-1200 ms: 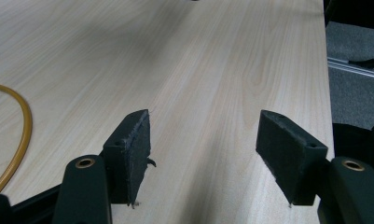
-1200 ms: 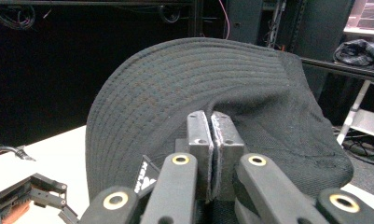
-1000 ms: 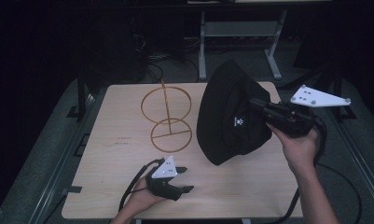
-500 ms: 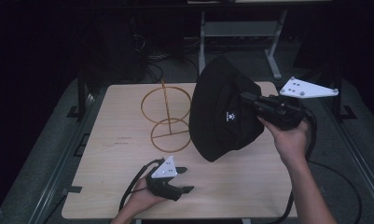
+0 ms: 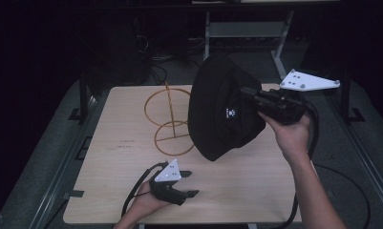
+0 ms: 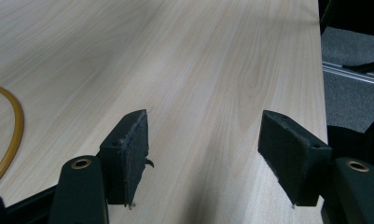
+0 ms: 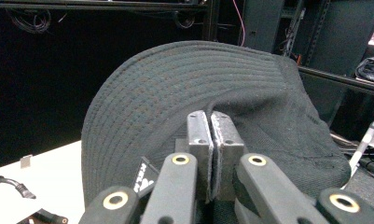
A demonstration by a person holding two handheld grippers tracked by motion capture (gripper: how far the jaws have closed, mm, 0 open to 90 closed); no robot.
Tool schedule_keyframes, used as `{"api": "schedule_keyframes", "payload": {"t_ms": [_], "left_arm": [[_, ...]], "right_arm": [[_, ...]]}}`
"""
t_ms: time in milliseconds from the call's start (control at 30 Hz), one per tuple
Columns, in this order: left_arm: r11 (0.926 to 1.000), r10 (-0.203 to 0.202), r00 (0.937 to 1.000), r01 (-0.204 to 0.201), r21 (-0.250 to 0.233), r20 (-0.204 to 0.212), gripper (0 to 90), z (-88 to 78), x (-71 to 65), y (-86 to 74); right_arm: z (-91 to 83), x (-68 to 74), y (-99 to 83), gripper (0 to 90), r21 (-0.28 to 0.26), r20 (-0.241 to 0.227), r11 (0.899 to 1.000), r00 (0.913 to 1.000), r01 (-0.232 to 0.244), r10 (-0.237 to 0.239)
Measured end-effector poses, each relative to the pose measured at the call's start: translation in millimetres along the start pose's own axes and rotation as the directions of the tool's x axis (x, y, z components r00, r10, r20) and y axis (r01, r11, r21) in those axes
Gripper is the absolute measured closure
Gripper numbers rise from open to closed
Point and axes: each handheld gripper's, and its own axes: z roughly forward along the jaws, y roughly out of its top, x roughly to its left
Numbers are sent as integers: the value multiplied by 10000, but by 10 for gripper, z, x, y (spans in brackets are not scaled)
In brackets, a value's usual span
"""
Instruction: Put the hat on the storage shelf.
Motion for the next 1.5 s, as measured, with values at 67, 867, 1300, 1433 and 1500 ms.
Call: {"api": "schedule_keyframes", "payload": {"t_ms": [67,867,1300,1433,1500], "left_arm": [[10000,21,10000,-21,7,-8,325,7,-3,1],[9997,195,9997,-197,163,160,320,44,-13,8],[9993,277,9995,-281,255,169,316,54,-19,-1],[9995,290,9995,-292,146,111,316,35,-13,4],[9996,275,9996,-276,94,120,316,28,-11,6]], "right_arm": [[23,-1,24,876,-43,-28,10000,10000,31,-31],[496,123,296,876,-83,-696,9998,9974,188,-193],[708,197,441,876,-65,-982,9995,9946,323,-328],[773,224,485,876,-27,-1110,9995,9934,301,-302],[808,242,501,876,-38,-1164,9995,9927,304,-306]]}}
